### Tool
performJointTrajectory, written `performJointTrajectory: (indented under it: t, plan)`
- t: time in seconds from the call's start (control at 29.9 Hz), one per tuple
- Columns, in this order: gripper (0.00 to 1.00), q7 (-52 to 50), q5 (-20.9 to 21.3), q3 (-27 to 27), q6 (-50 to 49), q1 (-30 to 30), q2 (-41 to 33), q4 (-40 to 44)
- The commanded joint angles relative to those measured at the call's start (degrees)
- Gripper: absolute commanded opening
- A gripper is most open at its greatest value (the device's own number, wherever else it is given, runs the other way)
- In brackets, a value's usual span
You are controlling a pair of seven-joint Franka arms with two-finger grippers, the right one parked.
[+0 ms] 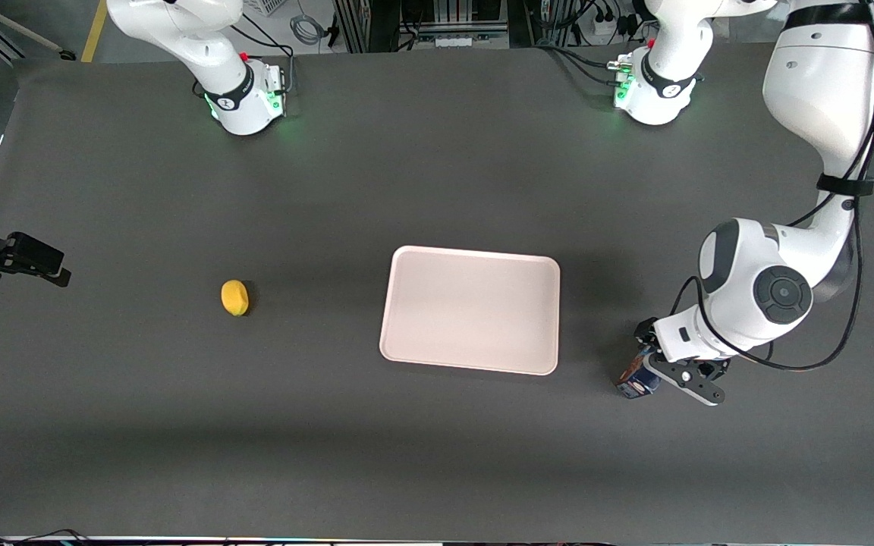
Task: Place cookie box on tray
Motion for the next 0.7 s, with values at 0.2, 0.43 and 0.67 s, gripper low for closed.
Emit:
performJointTrajectory:
  t: [0.2,0.43,0.67]
  plan:
    - [1.00,0.6,0.8,0.8,6.5,-0.5,1.2,-3.1]
    - [1.00,0.5,0.8,0.9,6.7,-0.5,2.0,-3.2]
    - [0.86,0.0,0.8,0.9,6.7,-0.5,2.1,-3.5]
